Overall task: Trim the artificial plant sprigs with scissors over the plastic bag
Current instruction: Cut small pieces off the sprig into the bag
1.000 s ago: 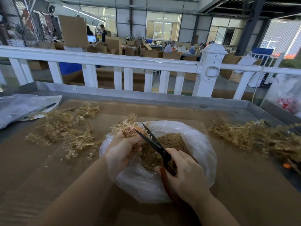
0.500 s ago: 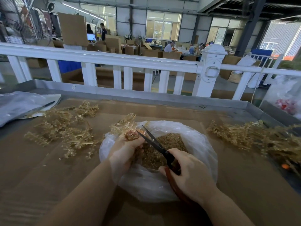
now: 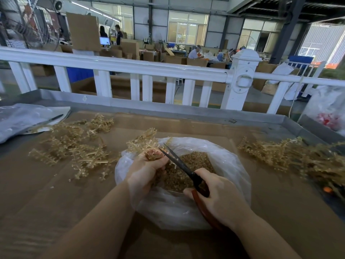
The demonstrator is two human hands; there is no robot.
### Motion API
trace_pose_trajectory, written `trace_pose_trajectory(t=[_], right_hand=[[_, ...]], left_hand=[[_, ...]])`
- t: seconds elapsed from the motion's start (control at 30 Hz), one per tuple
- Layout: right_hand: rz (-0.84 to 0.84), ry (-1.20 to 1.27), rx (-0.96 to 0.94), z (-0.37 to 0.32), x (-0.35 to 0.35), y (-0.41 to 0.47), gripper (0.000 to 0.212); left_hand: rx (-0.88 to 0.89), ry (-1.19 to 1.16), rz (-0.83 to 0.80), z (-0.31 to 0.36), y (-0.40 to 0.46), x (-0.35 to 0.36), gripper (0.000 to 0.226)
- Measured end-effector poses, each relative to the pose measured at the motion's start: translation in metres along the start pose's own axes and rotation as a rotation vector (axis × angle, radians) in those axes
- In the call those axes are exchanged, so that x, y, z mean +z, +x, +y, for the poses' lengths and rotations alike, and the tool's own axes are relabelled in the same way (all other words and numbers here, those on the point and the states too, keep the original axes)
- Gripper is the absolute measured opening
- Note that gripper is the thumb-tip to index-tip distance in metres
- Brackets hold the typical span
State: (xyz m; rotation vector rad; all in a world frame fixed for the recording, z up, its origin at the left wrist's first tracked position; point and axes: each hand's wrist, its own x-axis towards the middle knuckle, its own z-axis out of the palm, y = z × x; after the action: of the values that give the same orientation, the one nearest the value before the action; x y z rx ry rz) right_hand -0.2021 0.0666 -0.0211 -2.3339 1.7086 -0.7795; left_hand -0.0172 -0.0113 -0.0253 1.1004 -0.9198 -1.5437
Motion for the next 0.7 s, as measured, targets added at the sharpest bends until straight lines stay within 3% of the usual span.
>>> trace_pose_trajectory(t=[0.1,0.2,0.53,0.7], right_hand=[[-0.009,-0.002,0.014,0.0015,0.0001,0.0015,0.026],[-0.008,-0.027,0.014,0.0027,0.0011,0.002,0.025],[-0.003,-0.043,0.029,0.0,-0.0006,0.0022,0.025],[-0.006,-0.059,0.028,0.0,-0.0007,0.0023,0.027]], left_hand=[[0.005,-0.013,-0.015,-0.0013,0.0015,-0.0024,0.022],[0.011,-0.019,-0.024,-0.0027,0.0032,-0.0033,0.005],[-0.001,-0.051,-0.024,-0.0047,0.0078,-0.0038,0.026],[-0.004,-0.051,-0.039,-0.0044,0.0077,-0.0039,0.019]])
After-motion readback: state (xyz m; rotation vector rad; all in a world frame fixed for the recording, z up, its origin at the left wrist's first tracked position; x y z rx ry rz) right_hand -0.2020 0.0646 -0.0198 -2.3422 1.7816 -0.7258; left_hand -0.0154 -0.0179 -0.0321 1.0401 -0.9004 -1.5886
